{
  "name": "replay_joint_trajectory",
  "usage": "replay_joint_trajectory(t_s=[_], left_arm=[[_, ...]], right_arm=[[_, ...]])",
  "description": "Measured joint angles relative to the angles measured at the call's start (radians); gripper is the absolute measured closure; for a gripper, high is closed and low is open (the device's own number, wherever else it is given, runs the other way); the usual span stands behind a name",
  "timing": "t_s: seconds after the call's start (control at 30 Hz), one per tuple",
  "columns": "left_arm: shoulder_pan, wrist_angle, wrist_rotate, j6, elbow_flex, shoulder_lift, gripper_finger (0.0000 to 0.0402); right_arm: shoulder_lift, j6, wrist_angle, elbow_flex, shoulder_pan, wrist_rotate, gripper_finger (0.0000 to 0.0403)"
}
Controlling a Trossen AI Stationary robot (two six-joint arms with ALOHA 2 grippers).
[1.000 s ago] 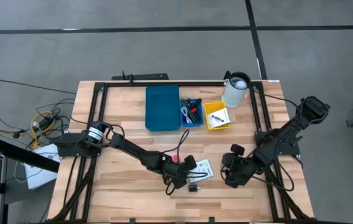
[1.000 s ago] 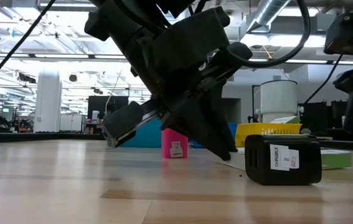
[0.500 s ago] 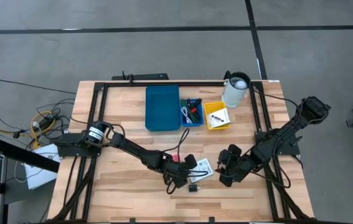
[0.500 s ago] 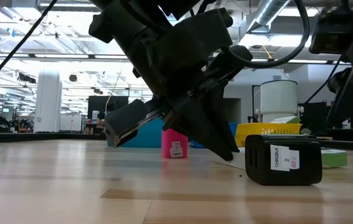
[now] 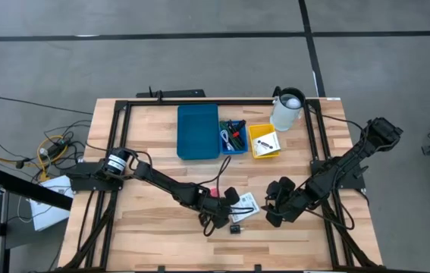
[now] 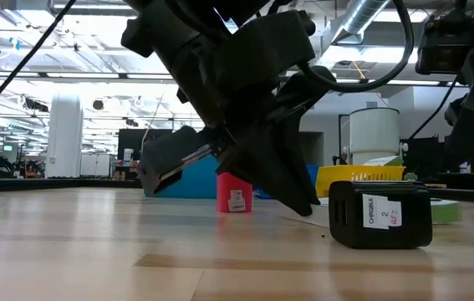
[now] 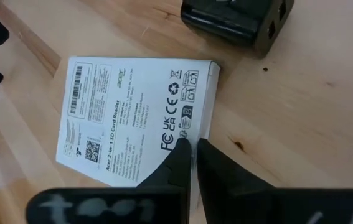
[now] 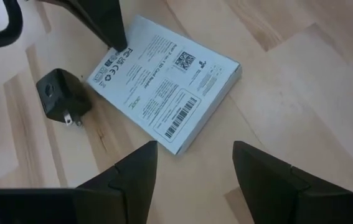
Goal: Pick and place items into bin
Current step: Put the card reader box into the yellow basket
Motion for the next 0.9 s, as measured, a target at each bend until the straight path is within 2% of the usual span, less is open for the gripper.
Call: replay_joint_trajectory(t_s=[0.3,0.5,0.63,0.9], left_arm=[[-0.005,0.006,0.092,-0.049,-0.006,0.000,0.0401],[-0.016,0.207,0.158,-0.103,-0.077,0.006,0.0401],[-0.023,0.296,0.160,-0.121,-0.082,0.030,0.0401],[-0.024,0.297,0.119,-0.120,-0.082,0.031,0.0401]], right_arm=[[0.000,-0.001,-0.002,0.000,0.000,0.004,0.0200],[0.000,-0.003,-0.016,0.000,-0.015,0.006,0.0201],[0.000,-0.020,-0.016,0.000,-0.040,0.005,0.0202],[0.000,-0.046,-0.011,0.000,-0.071,-0.078,0.0203]])
